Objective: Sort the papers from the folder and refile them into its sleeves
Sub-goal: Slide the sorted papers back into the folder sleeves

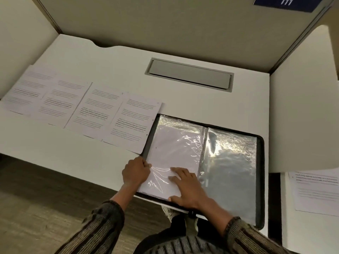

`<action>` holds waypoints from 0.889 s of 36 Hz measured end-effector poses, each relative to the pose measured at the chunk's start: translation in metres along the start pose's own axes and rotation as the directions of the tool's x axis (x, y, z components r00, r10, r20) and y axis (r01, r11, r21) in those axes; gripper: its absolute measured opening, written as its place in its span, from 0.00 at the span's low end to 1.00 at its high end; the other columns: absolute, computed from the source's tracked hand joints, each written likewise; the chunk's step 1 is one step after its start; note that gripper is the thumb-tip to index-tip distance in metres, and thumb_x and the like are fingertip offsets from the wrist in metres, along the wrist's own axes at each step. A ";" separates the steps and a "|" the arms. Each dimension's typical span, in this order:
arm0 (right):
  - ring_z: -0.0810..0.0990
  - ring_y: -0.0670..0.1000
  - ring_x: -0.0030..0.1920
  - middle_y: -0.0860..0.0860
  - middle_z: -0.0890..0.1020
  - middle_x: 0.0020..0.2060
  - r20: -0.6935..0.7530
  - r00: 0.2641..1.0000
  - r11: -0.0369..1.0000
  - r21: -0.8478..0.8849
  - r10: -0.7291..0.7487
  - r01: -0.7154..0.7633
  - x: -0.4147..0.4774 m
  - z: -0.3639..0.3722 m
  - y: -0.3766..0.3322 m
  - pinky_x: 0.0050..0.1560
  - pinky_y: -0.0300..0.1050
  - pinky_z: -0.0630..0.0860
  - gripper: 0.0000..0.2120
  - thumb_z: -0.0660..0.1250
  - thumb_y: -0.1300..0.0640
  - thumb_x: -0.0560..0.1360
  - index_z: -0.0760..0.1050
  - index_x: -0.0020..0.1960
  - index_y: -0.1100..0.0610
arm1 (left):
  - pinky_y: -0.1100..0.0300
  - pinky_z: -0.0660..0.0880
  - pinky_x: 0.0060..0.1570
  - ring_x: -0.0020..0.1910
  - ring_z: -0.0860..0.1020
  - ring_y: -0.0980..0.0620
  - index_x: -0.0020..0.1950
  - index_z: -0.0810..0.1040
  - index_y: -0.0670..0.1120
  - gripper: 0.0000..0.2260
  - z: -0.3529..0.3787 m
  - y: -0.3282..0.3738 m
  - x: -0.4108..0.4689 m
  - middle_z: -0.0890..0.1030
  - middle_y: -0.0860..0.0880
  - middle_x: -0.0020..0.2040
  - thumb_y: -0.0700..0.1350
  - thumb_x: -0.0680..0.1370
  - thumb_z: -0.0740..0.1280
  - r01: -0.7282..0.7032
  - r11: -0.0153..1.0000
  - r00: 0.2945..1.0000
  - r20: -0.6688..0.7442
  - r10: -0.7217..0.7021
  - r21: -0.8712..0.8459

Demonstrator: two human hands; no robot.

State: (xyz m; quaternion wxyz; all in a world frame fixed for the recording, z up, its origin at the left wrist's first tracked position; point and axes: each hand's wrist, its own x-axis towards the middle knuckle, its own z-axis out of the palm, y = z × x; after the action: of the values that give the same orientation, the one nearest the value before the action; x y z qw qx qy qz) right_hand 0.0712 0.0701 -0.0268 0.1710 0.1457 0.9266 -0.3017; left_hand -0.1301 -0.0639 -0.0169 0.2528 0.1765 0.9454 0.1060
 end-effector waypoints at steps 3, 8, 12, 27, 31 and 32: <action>0.47 0.54 0.83 0.50 0.51 0.84 -0.049 0.998 0.998 0.028 0.050 -0.049 -0.001 0.000 -0.003 0.80 0.61 0.57 0.39 0.66 0.35 0.76 0.61 0.81 0.48 | 0.49 0.80 0.48 0.49 0.84 0.43 0.55 0.76 0.49 0.11 0.002 0.003 -0.006 0.83 0.49 0.49 0.55 0.81 0.70 -0.084 0.990 0.994 -0.061 0.092 0.115; 0.33 0.55 0.83 0.51 0.37 0.84 -0.150 0.980 0.985 -0.092 0.130 -0.145 -0.002 -0.003 0.014 0.82 0.62 0.42 0.43 0.63 0.31 0.77 0.50 0.85 0.44 | 0.50 0.81 0.48 0.56 0.80 0.43 0.68 0.73 0.43 0.24 0.020 0.003 -0.017 0.78 0.43 0.61 0.51 0.78 0.76 -0.323 0.889 0.913 -0.140 0.382 0.324; 0.27 0.59 0.81 0.55 0.30 0.82 -0.134 0.977 0.976 -0.122 0.163 -0.179 0.001 -0.008 0.031 0.81 0.61 0.40 0.50 0.63 0.27 0.74 0.43 0.86 0.44 | 0.43 0.64 0.80 0.85 0.55 0.40 0.86 0.54 0.43 0.40 0.034 0.009 -0.023 0.52 0.40 0.86 0.63 0.82 0.66 -0.541 0.766 0.837 0.128 0.533 0.349; 0.34 0.67 0.82 0.63 0.35 0.82 0.031 0.983 0.966 -0.193 0.180 -0.170 0.012 -0.032 0.027 0.82 0.66 0.45 0.48 0.67 0.34 0.76 0.46 0.85 0.49 | 0.49 0.52 0.82 0.86 0.40 0.50 0.87 0.47 0.47 0.40 0.008 0.025 -0.024 0.37 0.50 0.86 0.60 0.84 0.65 -0.516 0.776 0.846 0.359 0.394 0.362; 0.54 0.66 0.80 0.62 0.57 0.80 -0.002 0.982 0.969 -0.159 0.190 -0.188 0.021 -0.050 0.028 0.77 0.62 0.61 0.33 0.65 0.38 0.77 0.66 0.77 0.53 | 0.49 0.75 0.66 0.73 0.73 0.49 0.73 0.74 0.49 0.24 -0.009 0.033 -0.024 0.72 0.52 0.76 0.62 0.84 0.63 -0.344 0.911 0.926 0.241 0.290 0.227; 0.59 0.64 0.77 0.61 0.61 0.78 -0.012 0.981 0.969 -0.154 0.196 -0.195 0.025 -0.055 0.029 0.75 0.60 0.66 0.31 0.65 0.38 0.77 0.68 0.75 0.53 | 0.50 0.77 0.60 0.66 0.77 0.49 0.69 0.77 0.50 0.22 -0.011 0.032 -0.022 0.78 0.52 0.69 0.64 0.83 0.64 -0.303 0.933 0.940 0.219 0.260 0.193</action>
State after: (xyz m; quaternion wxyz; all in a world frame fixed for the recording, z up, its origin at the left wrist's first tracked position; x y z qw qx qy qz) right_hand 0.0474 0.1298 -0.0100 0.2123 0.2221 0.9280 -0.2108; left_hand -0.1088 -0.0441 0.0118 0.3021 0.3474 0.8875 0.0169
